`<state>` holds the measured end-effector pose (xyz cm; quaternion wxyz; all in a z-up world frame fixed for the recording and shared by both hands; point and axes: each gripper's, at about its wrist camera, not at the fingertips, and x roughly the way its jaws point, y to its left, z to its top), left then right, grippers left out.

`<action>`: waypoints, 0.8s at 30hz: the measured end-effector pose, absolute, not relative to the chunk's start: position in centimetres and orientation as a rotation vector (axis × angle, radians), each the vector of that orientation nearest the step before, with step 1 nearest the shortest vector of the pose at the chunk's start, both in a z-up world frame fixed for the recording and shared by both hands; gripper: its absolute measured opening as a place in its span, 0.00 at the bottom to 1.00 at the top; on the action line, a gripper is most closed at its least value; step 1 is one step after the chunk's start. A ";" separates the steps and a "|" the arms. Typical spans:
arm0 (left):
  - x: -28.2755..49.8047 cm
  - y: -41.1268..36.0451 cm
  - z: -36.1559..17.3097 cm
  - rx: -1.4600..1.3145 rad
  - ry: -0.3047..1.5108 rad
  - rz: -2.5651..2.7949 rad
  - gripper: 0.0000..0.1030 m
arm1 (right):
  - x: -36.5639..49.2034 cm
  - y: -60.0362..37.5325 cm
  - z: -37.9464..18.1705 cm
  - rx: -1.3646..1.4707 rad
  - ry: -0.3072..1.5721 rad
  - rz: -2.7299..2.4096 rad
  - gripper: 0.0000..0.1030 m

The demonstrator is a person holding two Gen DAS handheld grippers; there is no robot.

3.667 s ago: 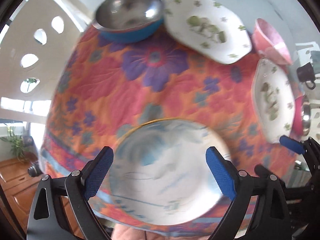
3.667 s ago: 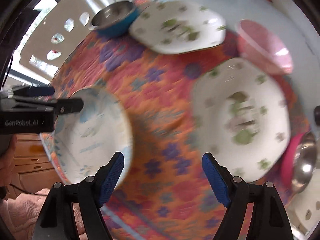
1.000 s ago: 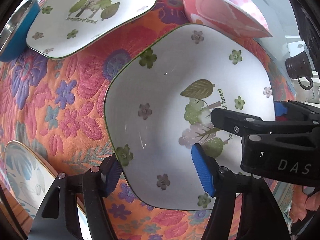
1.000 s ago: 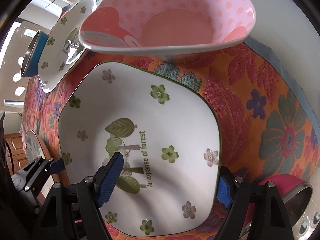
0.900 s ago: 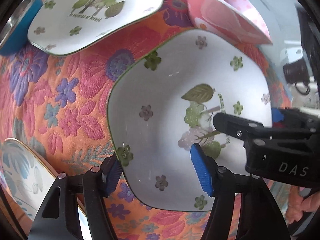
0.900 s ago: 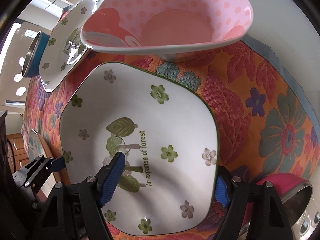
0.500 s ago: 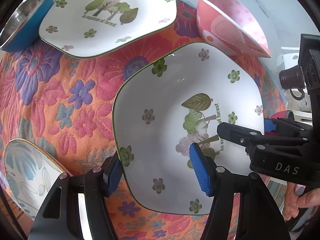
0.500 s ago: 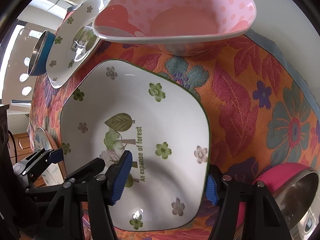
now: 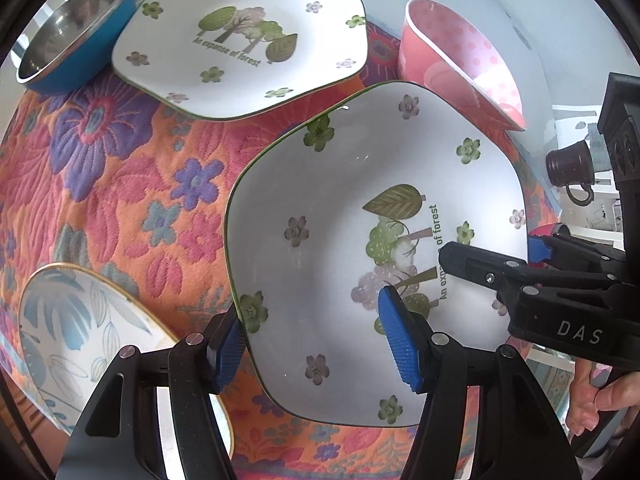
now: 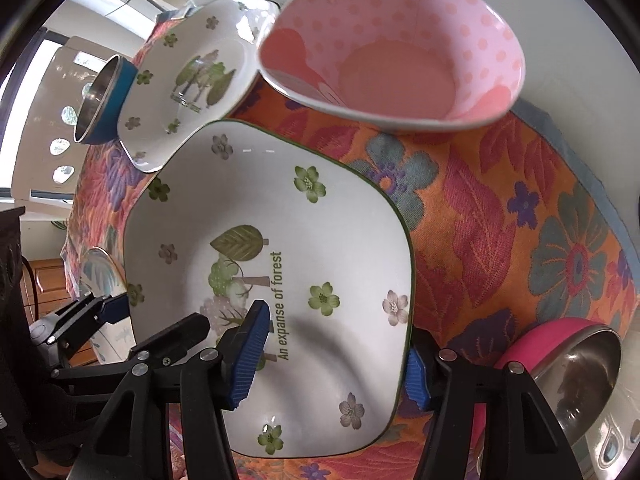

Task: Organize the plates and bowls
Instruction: 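Grasp the rim of the large hexagonal forest plate with both tools, then lift the forest plate with both tools and carry it toward the Sunflower plate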

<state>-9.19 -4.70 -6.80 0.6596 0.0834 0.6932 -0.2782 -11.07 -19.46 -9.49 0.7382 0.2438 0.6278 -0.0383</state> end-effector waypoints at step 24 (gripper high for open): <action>-6.1 5.2 -3.9 0.114 1.564 -0.694 0.57 | -9.8 -13.2 -5.3 0.526 1.354 -0.129 0.57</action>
